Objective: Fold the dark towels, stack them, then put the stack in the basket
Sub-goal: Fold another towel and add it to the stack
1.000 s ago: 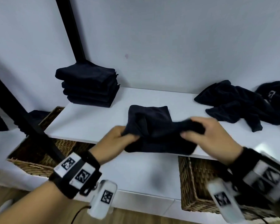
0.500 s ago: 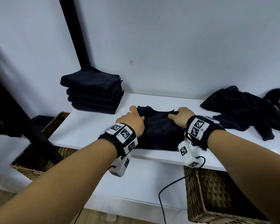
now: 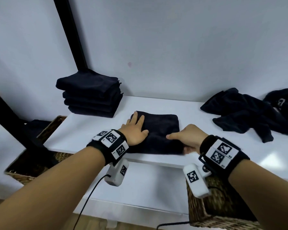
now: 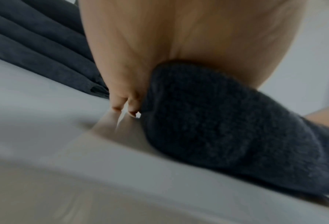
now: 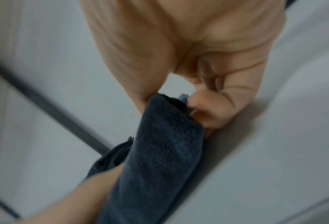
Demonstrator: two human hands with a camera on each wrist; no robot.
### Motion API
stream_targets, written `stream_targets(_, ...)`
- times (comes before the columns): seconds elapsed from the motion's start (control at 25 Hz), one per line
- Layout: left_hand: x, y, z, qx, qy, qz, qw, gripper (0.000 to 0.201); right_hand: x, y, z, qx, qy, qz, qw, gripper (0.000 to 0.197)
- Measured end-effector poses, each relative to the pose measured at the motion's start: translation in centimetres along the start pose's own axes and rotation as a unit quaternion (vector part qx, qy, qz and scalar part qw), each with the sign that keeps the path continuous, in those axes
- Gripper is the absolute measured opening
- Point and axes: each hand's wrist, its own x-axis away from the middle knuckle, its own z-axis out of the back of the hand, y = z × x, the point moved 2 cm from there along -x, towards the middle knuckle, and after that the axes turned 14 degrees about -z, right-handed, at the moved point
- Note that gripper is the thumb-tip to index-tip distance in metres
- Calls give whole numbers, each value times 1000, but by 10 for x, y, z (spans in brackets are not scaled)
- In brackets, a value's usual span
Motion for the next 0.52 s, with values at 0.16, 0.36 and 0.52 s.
stream_targets(0.16,38,1,4,31,138,62,988,55,10,1,1,-91,-69,-35,993,21)
stream_targets(0.36,65,21,-3,462,166,161,856,45,25,-4,-14,-94,-100,25,990,20)
stream_targets(0.52,81,26,31,537,195,158,805,33,42,-25,-13,-108,-110,116,981,17)
